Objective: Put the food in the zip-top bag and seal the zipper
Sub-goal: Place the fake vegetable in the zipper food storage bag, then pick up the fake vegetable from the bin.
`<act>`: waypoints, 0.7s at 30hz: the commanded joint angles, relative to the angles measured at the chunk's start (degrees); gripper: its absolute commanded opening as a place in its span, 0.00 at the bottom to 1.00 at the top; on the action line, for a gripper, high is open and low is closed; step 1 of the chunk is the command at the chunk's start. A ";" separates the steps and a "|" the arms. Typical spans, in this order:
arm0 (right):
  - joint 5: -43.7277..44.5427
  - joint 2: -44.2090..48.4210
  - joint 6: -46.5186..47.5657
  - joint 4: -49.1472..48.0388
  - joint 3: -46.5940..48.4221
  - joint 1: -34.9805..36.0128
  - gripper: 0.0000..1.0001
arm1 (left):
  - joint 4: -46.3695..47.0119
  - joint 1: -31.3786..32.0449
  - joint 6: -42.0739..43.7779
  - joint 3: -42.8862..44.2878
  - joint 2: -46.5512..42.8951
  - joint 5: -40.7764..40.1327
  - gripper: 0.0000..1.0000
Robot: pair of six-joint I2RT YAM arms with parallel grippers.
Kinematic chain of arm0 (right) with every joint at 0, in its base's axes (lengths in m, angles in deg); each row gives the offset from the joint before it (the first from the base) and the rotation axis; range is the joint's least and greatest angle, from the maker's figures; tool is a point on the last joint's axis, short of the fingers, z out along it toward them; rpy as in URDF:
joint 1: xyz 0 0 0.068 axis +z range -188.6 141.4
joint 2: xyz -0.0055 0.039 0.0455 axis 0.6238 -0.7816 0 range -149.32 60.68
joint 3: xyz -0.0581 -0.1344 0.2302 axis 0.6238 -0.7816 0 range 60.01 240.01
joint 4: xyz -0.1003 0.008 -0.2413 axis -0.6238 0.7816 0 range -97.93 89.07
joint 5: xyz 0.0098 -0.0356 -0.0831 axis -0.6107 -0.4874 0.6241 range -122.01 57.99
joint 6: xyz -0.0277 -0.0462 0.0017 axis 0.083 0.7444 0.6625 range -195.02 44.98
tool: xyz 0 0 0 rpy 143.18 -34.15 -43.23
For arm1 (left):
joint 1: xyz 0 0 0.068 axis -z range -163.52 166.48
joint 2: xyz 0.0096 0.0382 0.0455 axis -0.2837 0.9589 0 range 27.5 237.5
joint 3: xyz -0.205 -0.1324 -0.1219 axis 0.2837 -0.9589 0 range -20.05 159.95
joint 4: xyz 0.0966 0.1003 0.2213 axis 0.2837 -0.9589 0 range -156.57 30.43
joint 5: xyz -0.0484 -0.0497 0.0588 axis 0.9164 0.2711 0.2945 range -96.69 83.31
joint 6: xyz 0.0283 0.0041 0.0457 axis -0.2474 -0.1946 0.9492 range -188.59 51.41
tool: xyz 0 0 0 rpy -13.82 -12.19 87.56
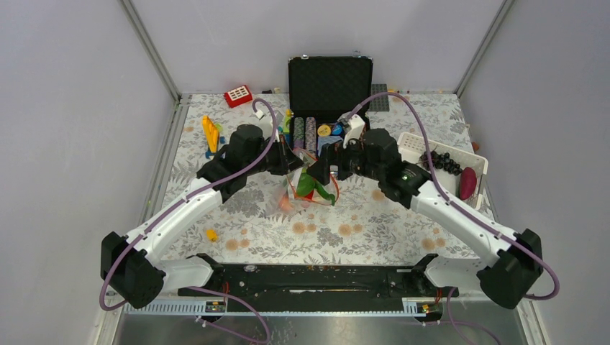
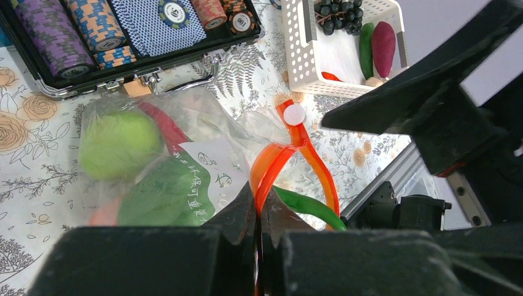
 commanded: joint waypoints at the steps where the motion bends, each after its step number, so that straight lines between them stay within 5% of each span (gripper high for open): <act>1: 14.23 7.56 2.35 2.31 -1.37 0.39 1.00 | 4.94 -0.27 -0.26 -0.58 -1.91 1.99 0.00; 6: 32.18 13.44 3.77 9.42 -3.96 -2.81 1.00 | 5.05 -0.29 0.23 -0.81 -2.00 2.07 0.00; 11: 23.67 12.33 -2.83 20.45 -2.95 -18.50 1.00 | 5.01 -0.26 0.50 -1.01 -1.74 2.05 0.00; 21: 9.99 -5.06 18.51 30.86 7.91 -40.03 1.00 | 4.84 -0.29 2.43 -0.93 -1.71 2.66 0.00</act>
